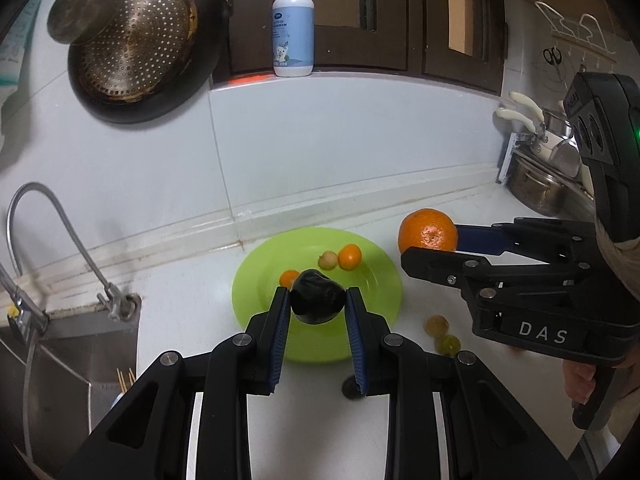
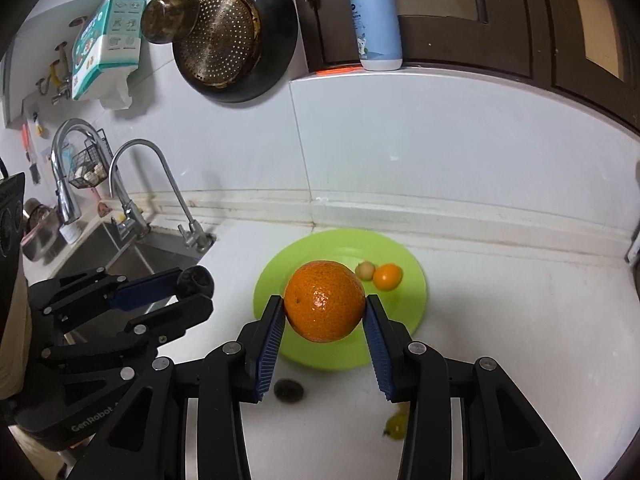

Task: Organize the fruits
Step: 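Carry the plum in the left tool while the right tool carries the orange toward the plate, then lower and open the left tool on the plate while the right tool releases its orange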

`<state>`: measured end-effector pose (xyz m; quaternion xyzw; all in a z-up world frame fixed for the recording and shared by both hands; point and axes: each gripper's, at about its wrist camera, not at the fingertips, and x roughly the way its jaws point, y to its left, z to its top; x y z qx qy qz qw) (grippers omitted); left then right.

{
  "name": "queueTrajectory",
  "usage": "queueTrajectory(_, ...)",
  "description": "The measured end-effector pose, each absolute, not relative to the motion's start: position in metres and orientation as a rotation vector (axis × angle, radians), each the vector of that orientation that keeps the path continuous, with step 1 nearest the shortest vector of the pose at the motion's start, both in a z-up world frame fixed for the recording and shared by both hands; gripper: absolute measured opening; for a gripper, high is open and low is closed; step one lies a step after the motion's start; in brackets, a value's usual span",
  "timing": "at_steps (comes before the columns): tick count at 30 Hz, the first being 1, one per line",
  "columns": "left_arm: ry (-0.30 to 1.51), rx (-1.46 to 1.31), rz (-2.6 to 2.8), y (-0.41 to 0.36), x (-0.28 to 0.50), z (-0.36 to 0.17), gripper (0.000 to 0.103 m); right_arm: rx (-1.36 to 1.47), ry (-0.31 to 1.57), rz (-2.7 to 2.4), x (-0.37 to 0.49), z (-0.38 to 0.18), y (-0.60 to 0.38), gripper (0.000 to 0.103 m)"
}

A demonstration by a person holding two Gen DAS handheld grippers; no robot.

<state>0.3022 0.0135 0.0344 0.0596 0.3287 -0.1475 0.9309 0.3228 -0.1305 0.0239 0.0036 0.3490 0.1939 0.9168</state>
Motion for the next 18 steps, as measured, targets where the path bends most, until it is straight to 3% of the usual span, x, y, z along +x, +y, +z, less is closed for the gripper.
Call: queueTrajectory(18, 0.719, 0.139, -0.310, 0.014, 0.387, 0.015, 0.028, -0.013, 0.815, 0.409, 0.409, 0.000, -0.121, 0.041)
